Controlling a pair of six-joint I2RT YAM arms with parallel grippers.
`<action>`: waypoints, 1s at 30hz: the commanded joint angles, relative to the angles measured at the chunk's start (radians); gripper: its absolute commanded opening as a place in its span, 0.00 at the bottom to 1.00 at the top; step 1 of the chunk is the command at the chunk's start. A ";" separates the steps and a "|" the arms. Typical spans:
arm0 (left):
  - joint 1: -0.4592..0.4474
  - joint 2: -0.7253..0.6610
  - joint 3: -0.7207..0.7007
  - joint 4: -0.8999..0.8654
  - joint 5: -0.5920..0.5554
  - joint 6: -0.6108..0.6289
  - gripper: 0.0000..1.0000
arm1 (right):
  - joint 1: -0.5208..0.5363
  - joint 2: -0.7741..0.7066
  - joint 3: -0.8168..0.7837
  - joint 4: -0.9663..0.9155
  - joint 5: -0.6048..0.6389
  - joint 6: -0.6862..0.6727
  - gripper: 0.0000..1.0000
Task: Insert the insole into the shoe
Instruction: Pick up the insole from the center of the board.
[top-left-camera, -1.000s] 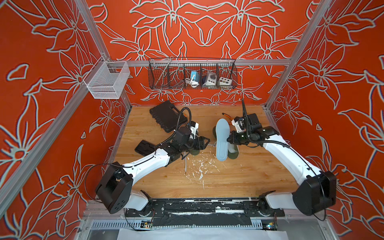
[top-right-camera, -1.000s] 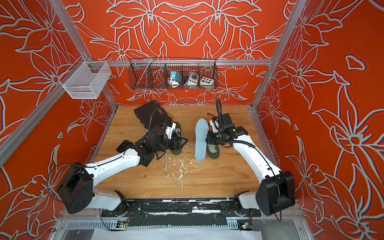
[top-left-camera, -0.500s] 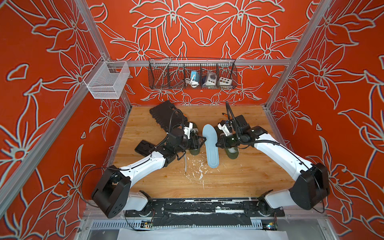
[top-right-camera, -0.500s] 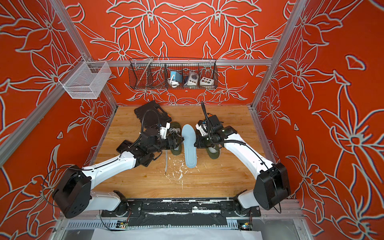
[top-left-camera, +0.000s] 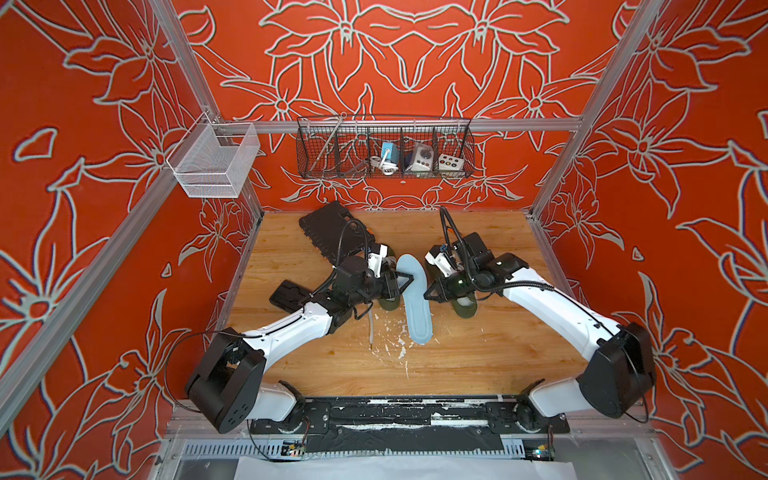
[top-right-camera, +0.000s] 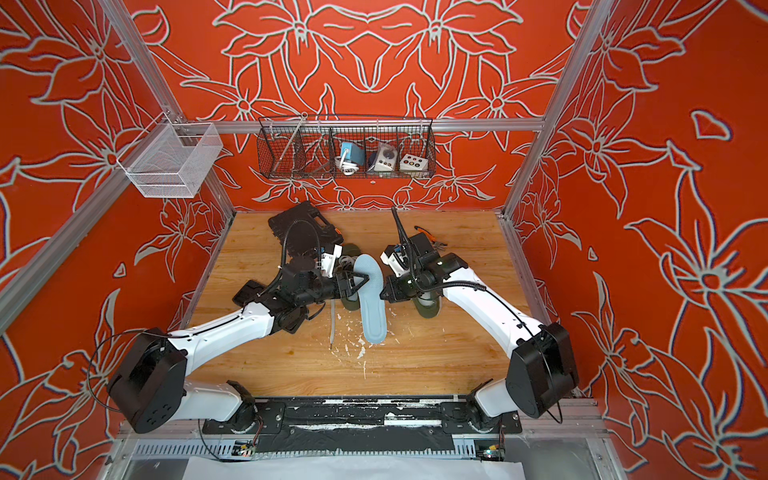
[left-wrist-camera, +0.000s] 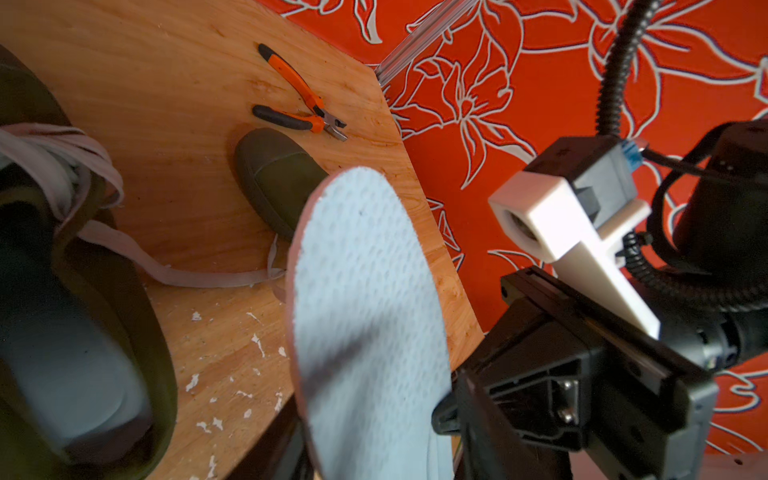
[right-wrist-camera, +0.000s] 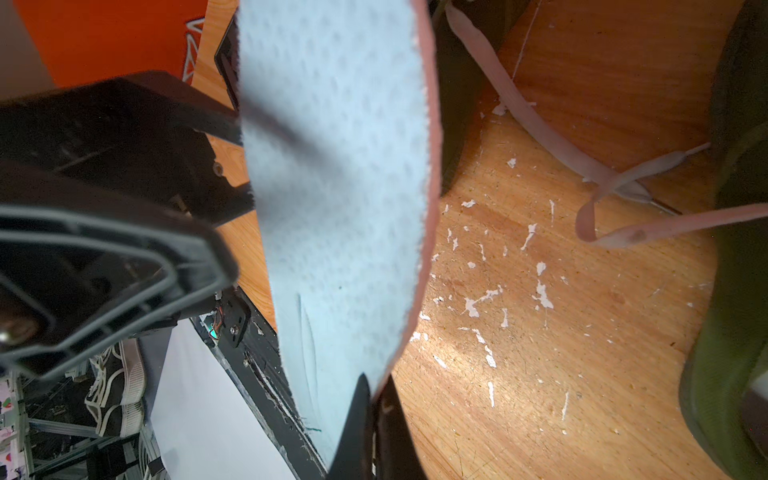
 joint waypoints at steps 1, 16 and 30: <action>0.005 0.016 -0.005 0.044 0.030 -0.013 0.42 | 0.011 0.007 0.024 -0.010 -0.031 -0.044 0.00; 0.005 0.019 -0.038 0.109 -0.040 -0.245 0.00 | 0.062 -0.092 -0.022 0.099 0.210 -0.102 0.86; 0.005 -0.048 -0.148 0.222 -0.169 -0.563 0.00 | 0.220 -0.153 -0.192 0.379 0.502 -0.131 0.99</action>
